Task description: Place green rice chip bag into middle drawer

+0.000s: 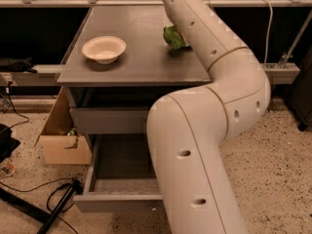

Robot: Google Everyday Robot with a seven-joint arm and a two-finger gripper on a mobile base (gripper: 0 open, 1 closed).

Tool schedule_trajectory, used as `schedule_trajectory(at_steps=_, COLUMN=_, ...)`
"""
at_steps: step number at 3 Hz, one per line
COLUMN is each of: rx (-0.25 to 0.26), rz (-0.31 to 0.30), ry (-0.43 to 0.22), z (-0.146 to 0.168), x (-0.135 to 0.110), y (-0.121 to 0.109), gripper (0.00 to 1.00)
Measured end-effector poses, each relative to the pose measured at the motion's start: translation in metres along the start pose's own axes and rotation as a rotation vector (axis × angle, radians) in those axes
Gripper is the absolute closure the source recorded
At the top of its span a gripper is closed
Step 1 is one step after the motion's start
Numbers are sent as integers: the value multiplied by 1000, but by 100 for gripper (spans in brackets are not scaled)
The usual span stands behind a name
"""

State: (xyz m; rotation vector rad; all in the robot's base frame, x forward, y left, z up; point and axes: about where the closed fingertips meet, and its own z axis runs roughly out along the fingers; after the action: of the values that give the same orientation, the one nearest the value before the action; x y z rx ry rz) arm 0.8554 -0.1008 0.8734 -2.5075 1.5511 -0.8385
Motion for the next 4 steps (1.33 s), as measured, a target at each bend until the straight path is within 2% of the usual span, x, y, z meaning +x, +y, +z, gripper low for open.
schedule_trajectory(at_steps=1, rx=85, rz=-6, ry=-74, z=-49, x=8, y=12, gripper=100)
schedule_trajectory(at_steps=2, rx=194, rz=79, ry=-132, z=-109, x=31, y=45, gripper=100)
schedule_trajectory(at_steps=3, rx=362, rz=194, ry=-171, z=-191, x=48, y=81, gripper=100)
schedule_trajectory(at_steps=4, rx=543, rz=241, ry=-247, z=-284, x=19, y=108, gripper=100)
